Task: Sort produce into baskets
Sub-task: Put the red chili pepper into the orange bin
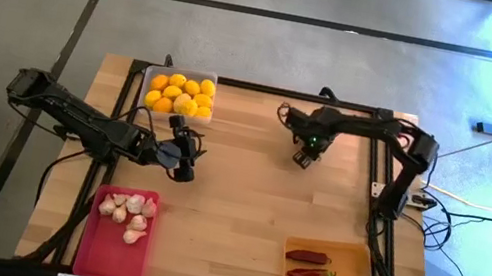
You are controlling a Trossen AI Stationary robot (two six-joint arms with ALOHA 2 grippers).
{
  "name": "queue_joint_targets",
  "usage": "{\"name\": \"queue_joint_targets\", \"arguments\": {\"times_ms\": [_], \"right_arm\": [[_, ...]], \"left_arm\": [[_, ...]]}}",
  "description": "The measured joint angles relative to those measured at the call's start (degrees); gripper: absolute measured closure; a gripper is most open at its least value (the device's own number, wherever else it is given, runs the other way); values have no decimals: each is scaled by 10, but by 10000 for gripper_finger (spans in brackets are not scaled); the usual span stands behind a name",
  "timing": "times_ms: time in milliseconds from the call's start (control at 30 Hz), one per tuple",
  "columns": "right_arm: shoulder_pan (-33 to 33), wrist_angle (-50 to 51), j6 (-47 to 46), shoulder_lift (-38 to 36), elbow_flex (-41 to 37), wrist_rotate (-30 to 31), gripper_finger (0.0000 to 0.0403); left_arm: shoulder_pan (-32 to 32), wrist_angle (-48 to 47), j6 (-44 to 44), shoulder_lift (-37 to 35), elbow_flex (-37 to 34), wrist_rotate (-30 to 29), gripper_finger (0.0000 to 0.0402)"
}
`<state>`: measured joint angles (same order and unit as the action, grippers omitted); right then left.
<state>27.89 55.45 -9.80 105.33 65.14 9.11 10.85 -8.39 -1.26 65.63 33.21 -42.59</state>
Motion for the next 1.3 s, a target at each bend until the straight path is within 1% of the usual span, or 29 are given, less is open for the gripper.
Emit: {"name": "queue_joint_targets", "arguments": {"times_ms": [100, 300, 333, 433, 500, 667, 733, 800, 867, 1000, 1133, 1200, 1267, 1300], "right_arm": [[-42, 5, -4, -34, 0, -14, 286], [-150, 47, -42, -133, 0, -13, 287], [-173, 55, -49, -151, 0, -14, 287], [-245, 80, -84, -203, 0, -17, 286], [-295, 96, -115, -233, 0, -27, 285], [-436, 108, -174, -284, 0, -51, 284], [-491, 117, -196, -288, -3, -54, 284], [-540, 135, -226, -286, -10, -68, 284], [-583, 130, -267, -280, -20, -84, 284], [-662, 95, -352, -270, -45, -106, 283], [-739, 66, -438, -261, -62, -113, 283], [-772, 67, -458, -254, -71, -125, 283], [-798, 61, -460, -246, -78, -148, 283], [-808, 55, -461, -241, -79, -149, 283]], "left_arm": [[0, 0, -1, 0, 0, 0, 194], [2, 0, -23, 0, 0, 4, 194], [4, 1, -24, 0, 0, 17, 194], [12, 13, -16, 0, 0, 81, 194], [17, 20, -29, 0, 0, 112, 194], [31, 18, -73, 0, 0, 120, 194], [40, 20, -76, 0, 0, 134, 194], [51, 29, -66, 0, 0, 165, 194], [60, 46, -58, 0, 0, 181, 194], [73, 58, -49, 0, 0, 181, 194], [76, 62, -46, 0, 0, 181, 194], [76, 62, -46, 0, 0, 181, 194], [76, 62, -47, 0, 0, 181, 194], [76, 62, -51, 0, 0, 181, 194]]}}
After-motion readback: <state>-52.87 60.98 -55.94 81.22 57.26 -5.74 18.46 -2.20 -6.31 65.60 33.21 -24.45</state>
